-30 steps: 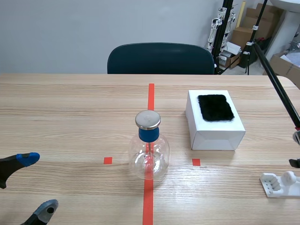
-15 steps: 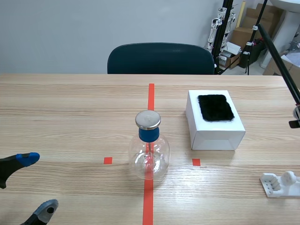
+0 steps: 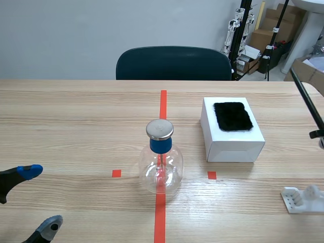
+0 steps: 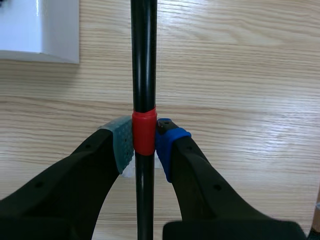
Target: Do the electroscope experiment. put the rod down on the box
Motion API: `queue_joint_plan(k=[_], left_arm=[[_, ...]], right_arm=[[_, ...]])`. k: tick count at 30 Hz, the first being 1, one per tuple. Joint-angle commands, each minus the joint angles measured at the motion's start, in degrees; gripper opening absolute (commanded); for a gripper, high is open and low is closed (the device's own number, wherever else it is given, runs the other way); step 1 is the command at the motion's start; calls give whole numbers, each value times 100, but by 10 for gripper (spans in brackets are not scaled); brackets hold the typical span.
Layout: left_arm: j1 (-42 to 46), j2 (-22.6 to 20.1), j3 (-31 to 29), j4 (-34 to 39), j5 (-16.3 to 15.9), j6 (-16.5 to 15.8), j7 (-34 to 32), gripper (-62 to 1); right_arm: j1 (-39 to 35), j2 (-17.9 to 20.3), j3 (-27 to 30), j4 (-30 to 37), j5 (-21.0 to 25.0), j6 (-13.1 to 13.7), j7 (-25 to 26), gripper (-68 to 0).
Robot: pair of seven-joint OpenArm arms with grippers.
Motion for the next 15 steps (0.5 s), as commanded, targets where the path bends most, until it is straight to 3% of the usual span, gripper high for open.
queue_joint_plan(k=[1,8,15], left_arm=[[-4,-68,-42,31,-55,28,-101,14],[-4,-68,-42,31,-55,28,-101,14],[-4,-68,-42,31,-52,28,-101,14]], right_arm=[[247,11,-11,-4,-61,-24,-37,-638],[828,-177,-334,-686,-699,-22,-103,-638],[1263,-190,-520,-1491,-741,-22,-7,-638]])
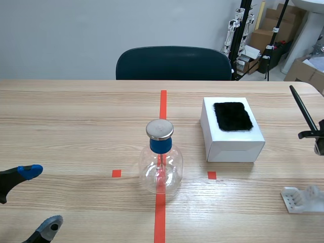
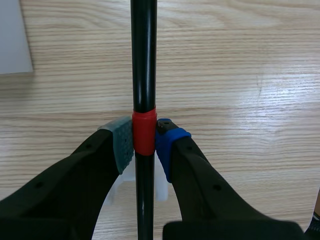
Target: Do the electroscope experiment. put the rod down on the box
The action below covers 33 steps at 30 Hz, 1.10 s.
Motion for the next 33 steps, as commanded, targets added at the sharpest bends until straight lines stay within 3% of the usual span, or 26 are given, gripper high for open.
queue_joint_plan(k=[1,9,22,33], left_arm=[[-4,-68,-42,31,-55,28,-101,14],[-4,-68,-42,31,-55,28,-101,14],[-4,-68,-42,31,-55,28,-101,14],[-4,-68,-42,31,-52,28,-101,14]], right_arm=[[192,103,-107,-28,4,-22,105,-638],[570,-20,-509,-715,-181,-20,199,-638],[525,-72,-907,-951,-476,-24,557,-638],[280,-68,-1005,-1239,-476,-48,487,-638]])
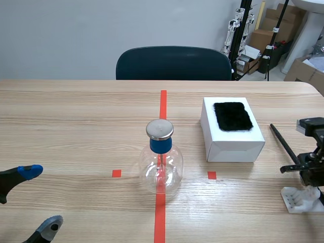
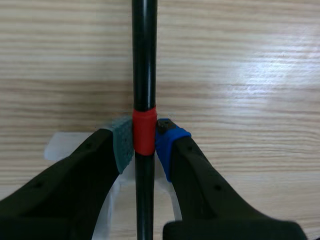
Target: Do the electroscope experiment. put the rod down on the box
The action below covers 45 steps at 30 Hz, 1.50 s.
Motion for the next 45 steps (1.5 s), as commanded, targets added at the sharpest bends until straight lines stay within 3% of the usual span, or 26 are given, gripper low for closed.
queue_joint_plan(k=[1,15,21,37,45], left_arm=[[-4,-68,-42,31,-57,28,-101,14],[-4,-68,-42,31,-57,28,-98,14],[-4,-68,-42,31,-57,28,-101,14],[-4,-68,-42,31,-57,28,-101,14],[-4,-68,-42,31,-57,28,-101,14]], right_arm=[[55,94,55,79,-15,-17,-13,-638],[70,9,55,79,63,-17,247,-637],[57,-46,55,79,-9,-17,122,-627],[59,-50,59,79,-101,-20,125,-210],[59,-50,59,79,-98,-17,120,-92]])
